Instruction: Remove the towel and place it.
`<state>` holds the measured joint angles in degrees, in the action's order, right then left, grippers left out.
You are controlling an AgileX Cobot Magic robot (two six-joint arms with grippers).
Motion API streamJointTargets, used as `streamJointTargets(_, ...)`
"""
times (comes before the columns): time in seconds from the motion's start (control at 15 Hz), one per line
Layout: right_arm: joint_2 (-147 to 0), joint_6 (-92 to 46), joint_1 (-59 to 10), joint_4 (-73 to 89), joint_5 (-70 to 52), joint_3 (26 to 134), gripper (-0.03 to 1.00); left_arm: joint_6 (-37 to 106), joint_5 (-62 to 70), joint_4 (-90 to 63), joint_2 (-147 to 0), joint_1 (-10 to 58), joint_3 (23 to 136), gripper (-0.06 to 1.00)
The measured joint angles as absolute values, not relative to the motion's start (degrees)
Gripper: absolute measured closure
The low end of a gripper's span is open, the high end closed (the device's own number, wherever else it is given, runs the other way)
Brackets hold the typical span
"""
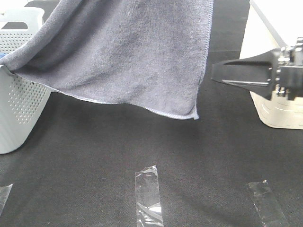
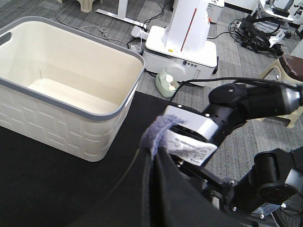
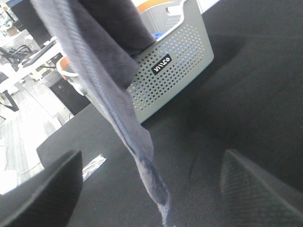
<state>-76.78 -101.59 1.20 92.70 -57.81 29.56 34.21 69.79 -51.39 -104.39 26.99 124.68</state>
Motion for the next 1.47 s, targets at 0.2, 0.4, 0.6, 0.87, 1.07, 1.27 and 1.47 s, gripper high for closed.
streamJointTargets(0.2, -82.3, -106.5, -5.5, 95.9, -56.6, 29.6, 0.21, 34.2, 69.8, -51.4, -104.4, 27.0, 124.7, 0.94)
streamJointTargets(0.4, -86.6, -108.1, -9.4, 99.0, -50.6, 29.6, 0.21, 34.2, 69.8, -51.4, -104.4, 27.0, 124.7, 0.94)
streamJointTargets(0.6, -89.8, -112.1, -9.5, 99.5, -48.6, 29.6, 0.21, 34.2, 69.8, -51.3, -104.4, 27.0, 124.7, 0.94)
streamJointTargets(0.87, -90.2, -113.7, -9.9, 99.5, -57.0, 29.6, 0.21, 34.2, 69.8, -51.3, -104.4, 27.0, 124.7, 0.94)
streamJointTargets(1.07, -90.2, -113.8, -9.9, 99.7, -60.5, 29.6, 0.17, 34.2, 69.8, -51.3, -104.4, 27.0, 124.7, 0.94)
streamJointTargets(1.27, -90.2, -114.0, -9.9, 99.7, -59.4, 29.6, 0.10, 34.2, 69.8, -51.5, -104.4, 27.0, 124.7, 0.94)
streamJointTargets(1.47, -90.9, -115.0, -9.9, 99.6, -56.5, 30.1, 0.10, 34.2, 69.8, -52.0, -104.4, 27.0, 124.7, 0.94)
